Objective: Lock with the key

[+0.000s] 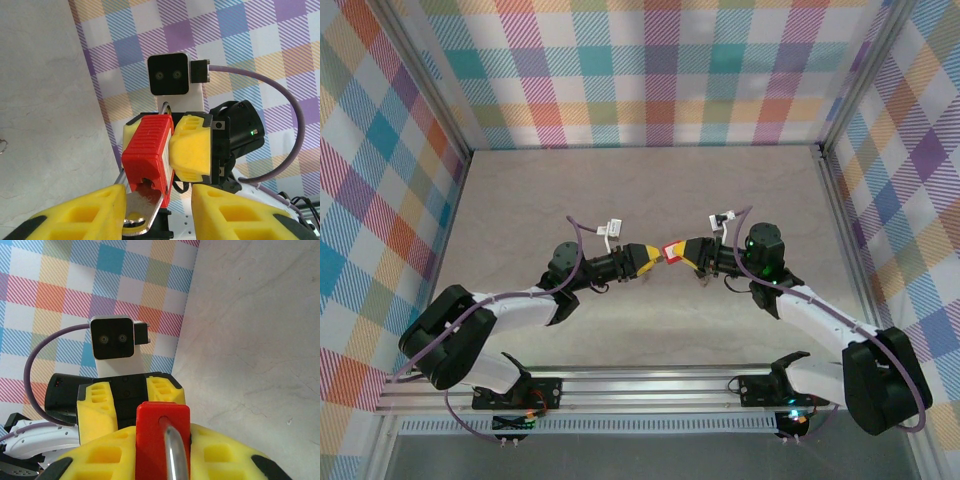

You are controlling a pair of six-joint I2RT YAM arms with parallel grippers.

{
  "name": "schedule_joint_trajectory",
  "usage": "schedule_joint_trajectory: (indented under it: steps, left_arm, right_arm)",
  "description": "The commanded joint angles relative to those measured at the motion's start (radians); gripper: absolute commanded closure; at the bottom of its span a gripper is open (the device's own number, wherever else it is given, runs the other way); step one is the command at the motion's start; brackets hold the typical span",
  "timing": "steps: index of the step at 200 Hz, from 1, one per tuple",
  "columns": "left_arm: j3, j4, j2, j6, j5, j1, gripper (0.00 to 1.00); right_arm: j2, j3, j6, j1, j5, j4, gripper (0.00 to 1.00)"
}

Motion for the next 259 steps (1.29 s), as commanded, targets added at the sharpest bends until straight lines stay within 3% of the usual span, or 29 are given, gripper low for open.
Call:
schedule_joint_trajectory:
  steps: [1, 259]
  left_arm:
    - [0.031, 0.117, -0.001, -0.023, 0.090, -0.060, 0.62]
    - [0.042, 0.155, 0.038, -0.019, 0.116, -0.083, 0.82]
  right_arm:
    - [0.029, 0.030, 0.011, 0.001, 0.040, 0.007, 1.00]
    - [0.088, 0.045, 0.078, -0.023, 0.000, -0.004, 1.00]
